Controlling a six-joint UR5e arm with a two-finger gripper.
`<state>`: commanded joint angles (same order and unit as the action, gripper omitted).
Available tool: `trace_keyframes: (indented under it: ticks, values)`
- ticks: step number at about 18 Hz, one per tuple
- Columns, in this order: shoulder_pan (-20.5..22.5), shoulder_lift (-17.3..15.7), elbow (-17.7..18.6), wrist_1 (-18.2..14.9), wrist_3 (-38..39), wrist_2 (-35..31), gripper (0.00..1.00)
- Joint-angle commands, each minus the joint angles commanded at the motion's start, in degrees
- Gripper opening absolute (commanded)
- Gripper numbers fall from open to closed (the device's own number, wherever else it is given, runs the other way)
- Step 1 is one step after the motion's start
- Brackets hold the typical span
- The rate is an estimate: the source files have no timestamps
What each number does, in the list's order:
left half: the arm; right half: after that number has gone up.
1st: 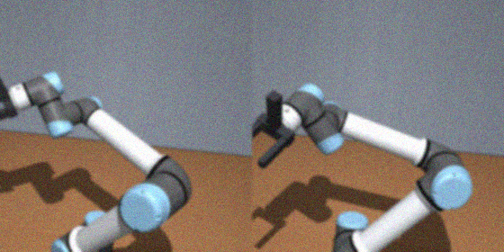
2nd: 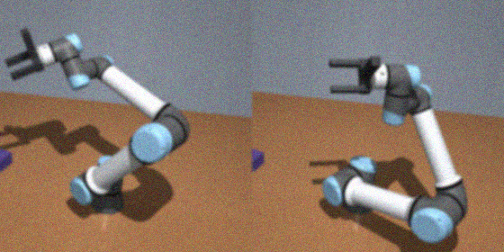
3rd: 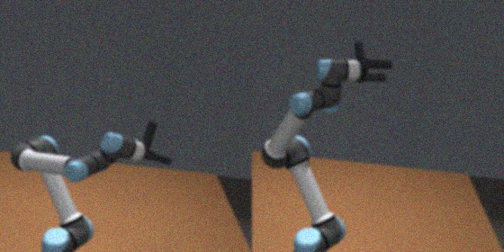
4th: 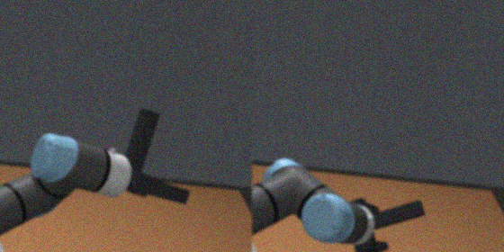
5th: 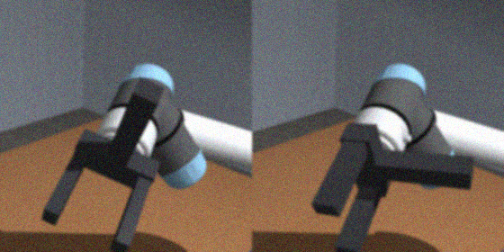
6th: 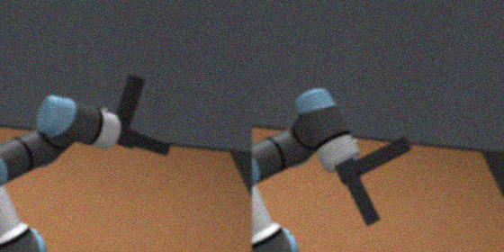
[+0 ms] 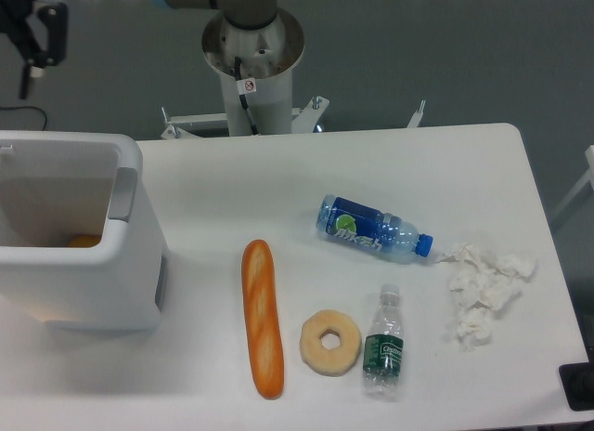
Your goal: Close the trash can
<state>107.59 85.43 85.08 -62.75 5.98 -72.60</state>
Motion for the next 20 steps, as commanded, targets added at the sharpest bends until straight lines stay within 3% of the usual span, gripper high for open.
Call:
trace_keyframes:
  ticks: [8, 20]
  values:
    - [-4.49, 0.61, 0.09, 0.0, 0.61, -0.96, 1.0]
    - [-4.49, 2.11, -0.97, 0.17, 0.44, -5.18, 1.0]
